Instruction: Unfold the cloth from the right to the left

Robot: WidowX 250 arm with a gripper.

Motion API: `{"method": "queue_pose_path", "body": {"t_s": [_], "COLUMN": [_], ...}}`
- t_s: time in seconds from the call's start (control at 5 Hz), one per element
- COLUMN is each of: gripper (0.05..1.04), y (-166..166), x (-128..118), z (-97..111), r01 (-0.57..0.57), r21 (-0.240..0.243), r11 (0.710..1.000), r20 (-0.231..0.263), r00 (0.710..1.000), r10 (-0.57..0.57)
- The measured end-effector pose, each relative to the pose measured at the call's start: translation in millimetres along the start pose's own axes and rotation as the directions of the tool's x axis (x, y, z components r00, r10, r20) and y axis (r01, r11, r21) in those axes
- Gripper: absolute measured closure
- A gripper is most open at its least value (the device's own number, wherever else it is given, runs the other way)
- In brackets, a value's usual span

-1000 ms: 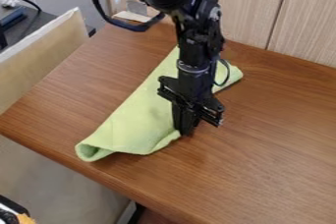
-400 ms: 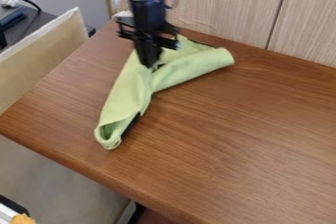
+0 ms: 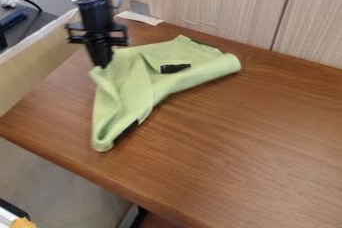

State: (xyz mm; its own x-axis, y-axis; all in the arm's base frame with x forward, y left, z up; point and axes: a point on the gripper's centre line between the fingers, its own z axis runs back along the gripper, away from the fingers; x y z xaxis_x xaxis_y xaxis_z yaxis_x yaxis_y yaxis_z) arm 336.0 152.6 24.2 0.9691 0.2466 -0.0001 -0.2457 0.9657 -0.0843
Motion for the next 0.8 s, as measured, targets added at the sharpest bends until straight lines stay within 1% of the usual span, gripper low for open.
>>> {"method": "queue_pose_path", "body": {"t_s": [0.2,0.4,0.6,0.8], "gripper": [1.020,1.004,0.858,0.607], "y": [27.9,37.2,37.8,33.7], "x": [-8.6,-19.2,-24.0,-25.6], "z": [-7.9,-16.0,-18.8,-20.1], "r01": [-0.082,-0.121,-0.133,-0.145], "r21": [-0.001,-0.002,0.004,-0.015], "r11": [0.997,0.993,0.991,0.989], "r20": [-0.022,-0.032,-0.045,-0.050], "r00": [0.996,0.992,0.990,0.988], "r10": [0.082,0.121,0.133,0.144]}}
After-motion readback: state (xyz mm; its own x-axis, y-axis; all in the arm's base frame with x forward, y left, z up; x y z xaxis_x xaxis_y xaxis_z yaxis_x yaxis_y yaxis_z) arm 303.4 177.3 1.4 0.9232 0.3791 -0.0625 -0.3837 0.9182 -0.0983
